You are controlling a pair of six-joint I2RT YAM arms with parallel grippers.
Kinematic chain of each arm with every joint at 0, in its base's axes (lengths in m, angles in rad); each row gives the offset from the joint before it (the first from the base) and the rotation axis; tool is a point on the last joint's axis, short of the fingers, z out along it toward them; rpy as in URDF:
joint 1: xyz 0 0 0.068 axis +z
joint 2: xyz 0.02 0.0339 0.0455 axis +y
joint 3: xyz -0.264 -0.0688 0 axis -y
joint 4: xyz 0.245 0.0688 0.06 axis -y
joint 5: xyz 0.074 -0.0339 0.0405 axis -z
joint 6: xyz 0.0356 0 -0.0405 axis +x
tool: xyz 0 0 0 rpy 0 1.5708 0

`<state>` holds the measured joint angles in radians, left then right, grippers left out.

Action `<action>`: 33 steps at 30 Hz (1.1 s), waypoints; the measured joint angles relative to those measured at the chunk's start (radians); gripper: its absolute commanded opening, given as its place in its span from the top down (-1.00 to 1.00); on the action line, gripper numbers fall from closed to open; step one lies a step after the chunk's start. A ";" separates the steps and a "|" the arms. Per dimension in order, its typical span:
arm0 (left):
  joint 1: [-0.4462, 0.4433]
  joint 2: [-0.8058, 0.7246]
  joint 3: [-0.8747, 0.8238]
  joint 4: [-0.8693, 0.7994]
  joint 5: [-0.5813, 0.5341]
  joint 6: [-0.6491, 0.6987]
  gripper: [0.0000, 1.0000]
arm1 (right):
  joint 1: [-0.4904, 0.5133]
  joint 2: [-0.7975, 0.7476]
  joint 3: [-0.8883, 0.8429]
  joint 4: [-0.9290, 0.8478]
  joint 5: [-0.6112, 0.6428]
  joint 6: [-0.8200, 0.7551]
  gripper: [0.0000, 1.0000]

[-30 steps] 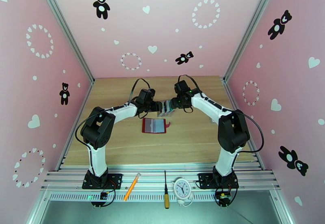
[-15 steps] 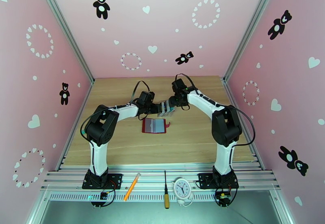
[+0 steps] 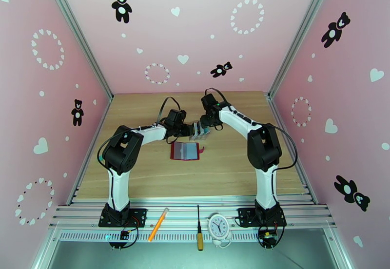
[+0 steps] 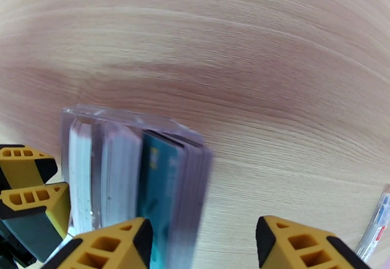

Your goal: Put the credit cards into the card holder

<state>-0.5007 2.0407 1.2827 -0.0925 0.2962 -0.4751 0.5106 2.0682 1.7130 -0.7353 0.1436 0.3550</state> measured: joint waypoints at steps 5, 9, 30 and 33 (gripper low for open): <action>0.001 0.002 0.001 0.000 0.005 0.000 0.15 | 0.013 0.015 0.007 -0.005 0.008 -0.007 -0.14; 0.001 0.002 0.001 0.000 0.008 0.000 0.17 | 0.013 0.023 0.015 -0.011 0.012 -0.008 -0.11; 0.001 0.002 0.002 0.000 0.011 0.000 0.18 | 0.021 0.027 0.019 -0.021 0.037 -0.025 0.27; 0.001 0.002 0.002 0.000 0.011 0.000 0.18 | 0.021 0.027 0.021 -0.021 0.035 -0.024 0.30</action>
<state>-0.4995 2.0422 1.2846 -0.0921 0.3073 -0.4755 0.5312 2.0953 1.7336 -0.7567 0.1787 0.3305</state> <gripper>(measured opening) 0.413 0.359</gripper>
